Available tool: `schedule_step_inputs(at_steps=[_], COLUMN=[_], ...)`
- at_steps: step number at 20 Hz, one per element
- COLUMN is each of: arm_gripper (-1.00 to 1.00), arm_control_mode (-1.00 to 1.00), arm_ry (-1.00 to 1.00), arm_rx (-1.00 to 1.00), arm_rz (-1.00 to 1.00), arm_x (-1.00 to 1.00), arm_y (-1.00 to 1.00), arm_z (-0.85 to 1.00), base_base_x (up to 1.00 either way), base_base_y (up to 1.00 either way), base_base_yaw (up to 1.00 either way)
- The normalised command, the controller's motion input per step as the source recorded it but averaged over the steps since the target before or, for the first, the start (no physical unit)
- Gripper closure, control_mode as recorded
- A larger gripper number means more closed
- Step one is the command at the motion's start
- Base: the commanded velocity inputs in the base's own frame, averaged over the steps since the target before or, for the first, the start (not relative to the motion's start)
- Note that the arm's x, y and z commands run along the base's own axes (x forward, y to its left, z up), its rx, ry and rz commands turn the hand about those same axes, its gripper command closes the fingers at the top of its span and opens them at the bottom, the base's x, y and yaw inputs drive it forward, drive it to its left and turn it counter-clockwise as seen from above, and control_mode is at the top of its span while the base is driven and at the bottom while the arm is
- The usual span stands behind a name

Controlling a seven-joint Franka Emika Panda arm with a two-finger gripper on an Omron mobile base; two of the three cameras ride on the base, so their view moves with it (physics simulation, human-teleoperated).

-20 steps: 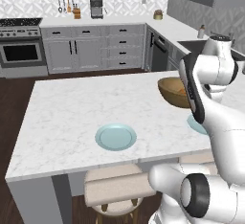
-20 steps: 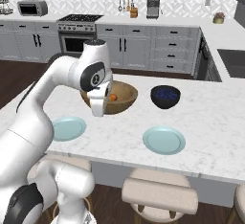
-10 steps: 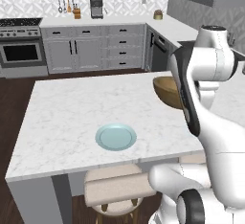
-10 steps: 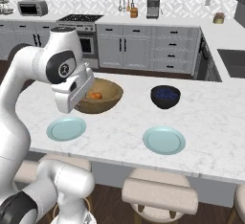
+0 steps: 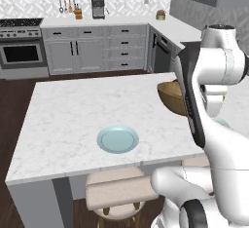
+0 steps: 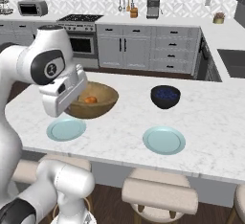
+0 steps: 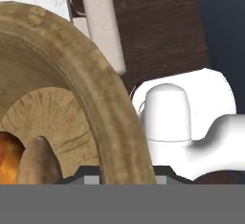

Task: Pick the chicken drumstick and sweet potato from their plates and place them in the bowl. Then put the bowl in the fridge.

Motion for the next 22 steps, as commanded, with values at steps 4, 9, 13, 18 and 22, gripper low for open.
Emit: schedule_step_inputs(at_steps=[4,9,13,18,22], arm_gripper=[1.00,1.00,1.00,1.00,1.00], arm_control_mode=[-1.00,-1.00,-1.00,-1.00,-1.00], arm_ry=[-0.18,-0.07,0.09,0.09,0.03], arm_rx=[-0.07,0.00,0.00,-0.01,-0.01], arm_rz=[0.21,0.06,-0.04,-0.02,0.00], arm_x=[-0.65,-0.21,0.00,0.00,0.00], arm_y=[0.22,-0.04,-0.01,-0.07,-0.04], arm_z=[-0.05,0.03,0.17,0.07,0.00], base_base_x=[0.00,0.00,0.00,0.00,0.00], base_base_y=[0.00,0.00,0.00,0.00,0.00], base_base_yaw=[0.00,0.00,0.00,0.00,0.00])
